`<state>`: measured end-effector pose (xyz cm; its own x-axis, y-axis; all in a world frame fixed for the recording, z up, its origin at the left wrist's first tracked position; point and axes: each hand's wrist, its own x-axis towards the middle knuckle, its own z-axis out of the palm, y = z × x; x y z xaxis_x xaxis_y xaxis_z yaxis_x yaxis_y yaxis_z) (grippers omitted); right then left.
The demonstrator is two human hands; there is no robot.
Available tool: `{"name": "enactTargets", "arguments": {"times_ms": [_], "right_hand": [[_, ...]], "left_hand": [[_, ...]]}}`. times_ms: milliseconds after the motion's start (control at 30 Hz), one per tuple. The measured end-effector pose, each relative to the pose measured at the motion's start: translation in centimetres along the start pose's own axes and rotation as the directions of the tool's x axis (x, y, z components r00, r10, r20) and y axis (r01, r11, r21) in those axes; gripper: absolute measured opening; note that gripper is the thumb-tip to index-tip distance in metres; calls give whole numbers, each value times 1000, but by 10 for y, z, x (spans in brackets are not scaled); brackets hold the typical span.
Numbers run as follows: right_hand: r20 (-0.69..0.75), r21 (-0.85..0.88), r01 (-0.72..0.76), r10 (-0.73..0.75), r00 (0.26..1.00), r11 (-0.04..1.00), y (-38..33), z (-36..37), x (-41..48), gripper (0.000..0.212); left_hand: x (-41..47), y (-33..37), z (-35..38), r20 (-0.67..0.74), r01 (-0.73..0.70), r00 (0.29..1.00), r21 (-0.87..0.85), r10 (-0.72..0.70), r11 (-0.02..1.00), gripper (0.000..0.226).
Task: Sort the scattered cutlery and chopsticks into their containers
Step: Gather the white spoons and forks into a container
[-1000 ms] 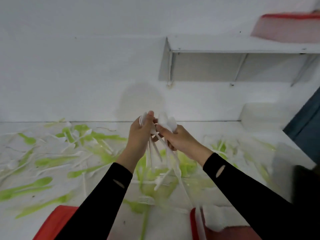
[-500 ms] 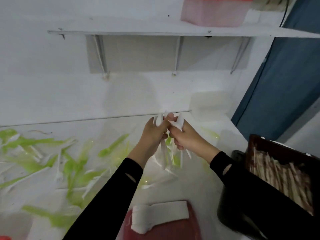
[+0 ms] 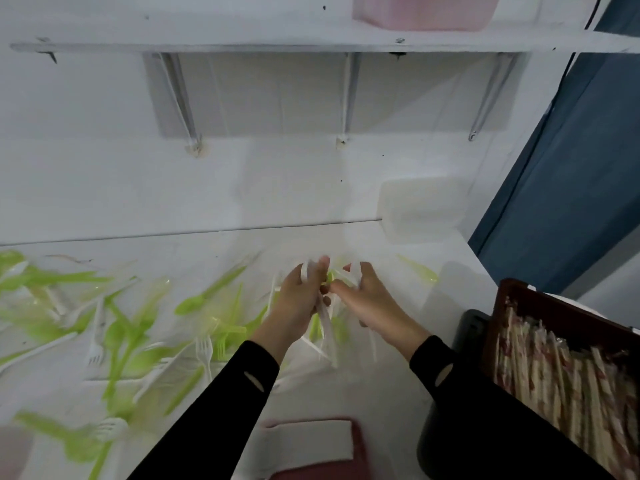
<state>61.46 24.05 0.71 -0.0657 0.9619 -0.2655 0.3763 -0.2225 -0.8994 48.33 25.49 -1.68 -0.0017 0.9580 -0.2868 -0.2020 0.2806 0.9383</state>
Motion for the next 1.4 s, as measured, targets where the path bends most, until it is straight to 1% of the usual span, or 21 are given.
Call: {"name": "enactTargets", "arguments": {"times_ms": [100,133,167,233,333,433,500,567,600,667,700,767,833,900,1000,1067,1167,1200,1267,1333,1400], "right_hand": [[152,189,-200,173,973,961,-3,-3,3,48],[217,235,-253,203,955,939,-4,-4,5,47],[281,271,-286,208,937,919,-4,-5,6,40],[379,293,-317,195,905,902,-3,-8,7,19],[394,241,-312,201,897,919,0,-7,5,18],[279,173,-299,245,929,938,3,2,7,29],[157,23,-254,247,956,967,3,1,7,33],[101,-259,-113,143,985,959,6,-2,6,32],[79,-319,-37,65,995,947,11,-3,7,29],[43,-278,81,-72,996,957,14,-2,4,14],[39,-262,131,-125,991,956,14,0,3,11],[52,-250,225,-219,974,942,17,4,4,15],[86,-259,291,-278,957,921,19,6,3,19],[145,-241,271,-241,960,932,16,4,1,24],[301,-116,190,-148,942,975,9,2,-5,29],[369,-67,188,-151,917,980,5,2,-10,42],[442,3,202,-182,878,979,8,4,-11,61],[431,6,228,-208,878,974,9,5,-9,63],[343,4,271,-256,904,962,10,7,-6,56],[241,-6,285,-275,931,959,11,6,-2,44],[207,-42,283,-269,941,958,12,3,1,39]], "left_hand": [[-3,0,4,172,-9,985,28,4,1000,54],[-3,0,4,218,-26,976,56,13,998,62],[-2,-2,2,248,-52,968,90,28,995,67],[-2,-1,-1,251,-82,967,121,50,989,60],[-4,1,0,237,-59,971,63,43,996,40],[0,-4,-2,112,-57,993,90,47,994,32],[2,-6,-5,21,4,1000,66,-6,998,28],[2,-4,-5,-20,55,998,-23,-55,998,21],[1,-3,-4,-37,71,997,-50,-73,996,20],[1,-3,-3,-63,92,993,-58,-96,994,25],[1,-3,-2,-59,96,993,-35,-98,995,33],[1,-3,-3,-2,80,997,50,-80,996,53],[2,-5,-4,39,31,999,104,-35,994,61],[4,-8,-7,24,-2,1000,124,-1,992,59],[4,-8,-7,-41,-4,999,94,8,996,46],[3,-6,-5,-97,4,995,65,2,998,46],[0,0,-3,-124,-77,989,25,79,997,41],[-2,2,-2,-135,-101,986,-19,97,995,39],[-5,8,-2,-107,-115,989,-112,103,987,40],[-7,14,-6,2,-108,994,-157,109,982,43],[-6,19,-15,107,-88,989,-162,106,983,44]]}}
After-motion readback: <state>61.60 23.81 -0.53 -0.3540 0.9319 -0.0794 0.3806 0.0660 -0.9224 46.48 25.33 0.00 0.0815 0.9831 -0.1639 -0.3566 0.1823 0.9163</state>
